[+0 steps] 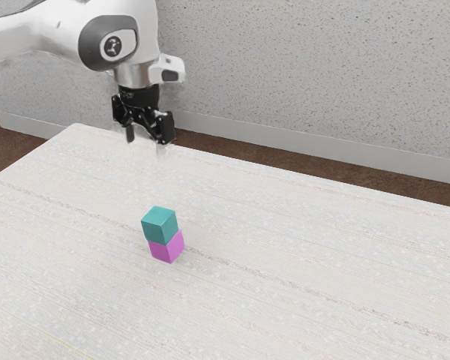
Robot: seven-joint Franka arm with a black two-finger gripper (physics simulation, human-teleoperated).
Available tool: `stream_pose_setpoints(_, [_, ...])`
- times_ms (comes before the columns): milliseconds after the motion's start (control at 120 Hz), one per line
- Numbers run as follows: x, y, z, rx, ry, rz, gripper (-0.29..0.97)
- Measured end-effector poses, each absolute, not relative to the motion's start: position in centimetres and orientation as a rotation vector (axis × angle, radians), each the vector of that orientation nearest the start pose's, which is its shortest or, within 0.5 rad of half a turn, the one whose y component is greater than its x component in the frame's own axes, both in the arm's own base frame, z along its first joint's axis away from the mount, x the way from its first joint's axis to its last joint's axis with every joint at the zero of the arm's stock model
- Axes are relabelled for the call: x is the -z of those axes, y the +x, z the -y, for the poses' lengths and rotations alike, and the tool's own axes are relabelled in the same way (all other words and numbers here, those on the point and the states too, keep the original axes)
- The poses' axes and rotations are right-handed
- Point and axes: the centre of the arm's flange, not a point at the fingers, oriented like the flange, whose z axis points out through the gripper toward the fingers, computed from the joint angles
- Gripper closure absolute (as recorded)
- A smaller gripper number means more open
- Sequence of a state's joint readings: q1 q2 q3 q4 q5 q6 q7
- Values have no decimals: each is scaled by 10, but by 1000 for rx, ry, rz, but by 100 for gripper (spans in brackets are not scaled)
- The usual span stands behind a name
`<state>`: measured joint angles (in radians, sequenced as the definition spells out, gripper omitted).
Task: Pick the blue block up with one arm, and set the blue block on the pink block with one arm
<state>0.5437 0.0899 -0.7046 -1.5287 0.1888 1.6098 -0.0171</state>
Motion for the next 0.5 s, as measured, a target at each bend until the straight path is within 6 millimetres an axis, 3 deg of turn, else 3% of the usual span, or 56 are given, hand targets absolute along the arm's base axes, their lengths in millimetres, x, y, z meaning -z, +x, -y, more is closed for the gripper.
stream_pose_setpoints(67, [-659,565,77,124,-2989,-268,1])
stream_pose_setpoints(142, [-682,556,86,141,-2987,-297,0])
stream_pose_setpoints(300, [-701,547,69,98,-3003,-262,0])
stream_pose_setpoints(500, [-694,542,48,-13,-3037,-213,0])
